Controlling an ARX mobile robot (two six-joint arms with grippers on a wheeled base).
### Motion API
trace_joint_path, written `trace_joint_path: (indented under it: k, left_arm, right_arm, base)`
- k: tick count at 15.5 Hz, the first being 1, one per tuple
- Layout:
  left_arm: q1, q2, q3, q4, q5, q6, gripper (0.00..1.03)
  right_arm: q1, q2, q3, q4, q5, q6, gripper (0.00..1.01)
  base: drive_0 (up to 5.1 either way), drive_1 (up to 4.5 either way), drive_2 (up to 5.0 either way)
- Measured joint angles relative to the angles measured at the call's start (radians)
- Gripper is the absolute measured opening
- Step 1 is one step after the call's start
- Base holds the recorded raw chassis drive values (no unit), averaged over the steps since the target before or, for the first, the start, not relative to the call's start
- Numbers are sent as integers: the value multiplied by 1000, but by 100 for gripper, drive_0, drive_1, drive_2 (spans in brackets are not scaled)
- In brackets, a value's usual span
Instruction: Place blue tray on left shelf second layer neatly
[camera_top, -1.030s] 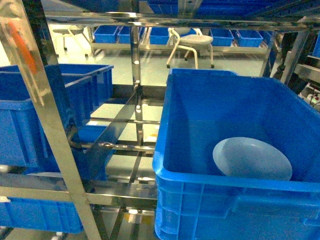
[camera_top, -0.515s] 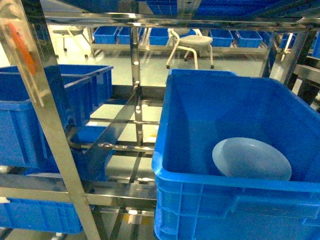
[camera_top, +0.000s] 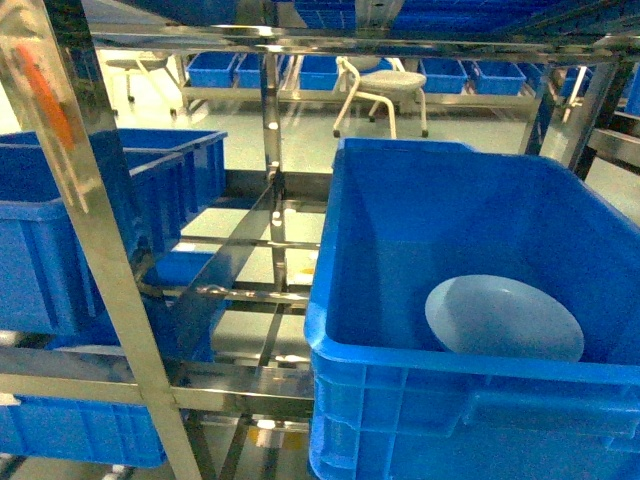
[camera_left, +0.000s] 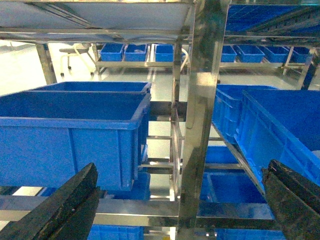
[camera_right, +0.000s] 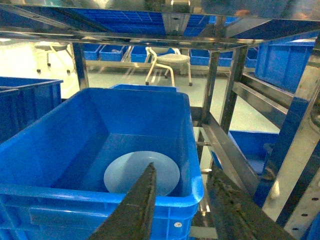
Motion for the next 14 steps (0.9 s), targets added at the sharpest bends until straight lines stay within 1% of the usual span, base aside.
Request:
trace_joint_path:
  k: [5, 6, 7, 14]
  left_arm:
    - [0, 0, 0, 0, 0, 0, 98]
    - [0, 0, 0, 0, 0, 0, 98]
    - [0, 0, 0, 0, 0, 0, 98]
    - [0, 0, 0, 0, 0, 0, 98]
  right_arm:
    - [0, 0, 0, 0, 0, 0, 91]
    - [0, 0, 0, 0, 0, 1, 100]
    - [0, 0, 0, 0, 0, 1, 97]
    - [0, 0, 0, 0, 0, 1, 98]
  base:
    - [0, 0, 0]
    - [0, 0, 0]
    - [0, 0, 0]
    - [0, 0, 0]
